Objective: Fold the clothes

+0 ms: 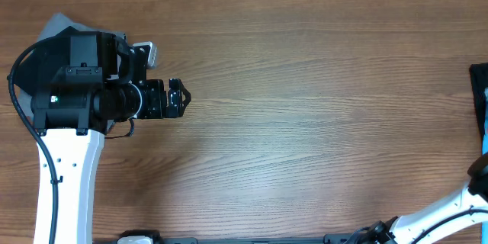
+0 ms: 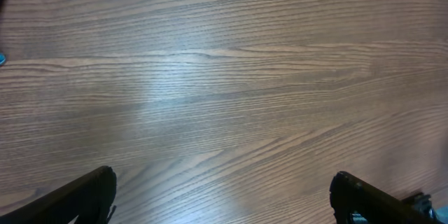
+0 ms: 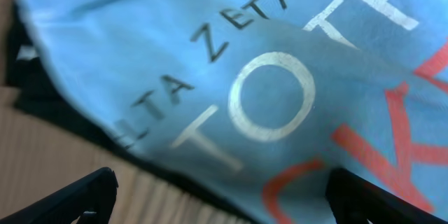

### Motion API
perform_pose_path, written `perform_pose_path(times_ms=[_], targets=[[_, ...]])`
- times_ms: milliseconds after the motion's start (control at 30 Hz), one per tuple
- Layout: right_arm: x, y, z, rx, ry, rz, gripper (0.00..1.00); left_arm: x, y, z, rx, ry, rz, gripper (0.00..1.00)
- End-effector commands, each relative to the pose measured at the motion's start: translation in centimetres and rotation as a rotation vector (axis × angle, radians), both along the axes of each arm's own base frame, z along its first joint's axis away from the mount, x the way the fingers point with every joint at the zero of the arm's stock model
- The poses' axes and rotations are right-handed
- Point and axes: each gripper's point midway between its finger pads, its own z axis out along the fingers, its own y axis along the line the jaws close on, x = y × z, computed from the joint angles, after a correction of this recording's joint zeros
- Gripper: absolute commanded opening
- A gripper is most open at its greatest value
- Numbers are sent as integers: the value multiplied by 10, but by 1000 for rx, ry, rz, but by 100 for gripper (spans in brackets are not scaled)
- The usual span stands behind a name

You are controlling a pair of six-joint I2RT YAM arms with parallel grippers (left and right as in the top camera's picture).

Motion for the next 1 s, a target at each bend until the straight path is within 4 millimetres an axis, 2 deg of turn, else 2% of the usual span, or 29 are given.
perform_pose_path(times_ms=[0,67,133,267,333,400,467,500,633,733,867,967], targets=[[-3,-11,-3,-41,45,10,95,2,-5,11,-9,-37,-29,100],[-4,-10,-6,-35,53,10,78,2,-5,11,-9,-40,-29,100],[-4,-11,-5,-41,50,8,52,2,-5,11,-9,-40,-29,100],[-6,-10,-4,-35,55,6,28,2,-5,11,-10,-38,-27,100],[-5,-11,-1,-39,48,8,29,1,-5,11,-10,-34,-27,100],[5,-6,3,-26,7,57,49,0,-5,10,-10,-28,-27,100],[29,7,9,-4,-78,208,64,0,-5,10,-10,-26,-27,100],[37,12,11,-5,-94,256,67,0,-5,10,-10,-27,-27,100],[46,15,12,-97,-8,311,73,1,-5,10,-10,-32,-27,100],[53,9,18,-197,53,304,80,1,-5,10,-10,-32,-27,100],[49,-5,28,-319,151,277,81,1,-5,10,-10,-31,-27,100],[50,-9,30,-344,163,286,80,1,-5,10,-11,-32,-27,100]])
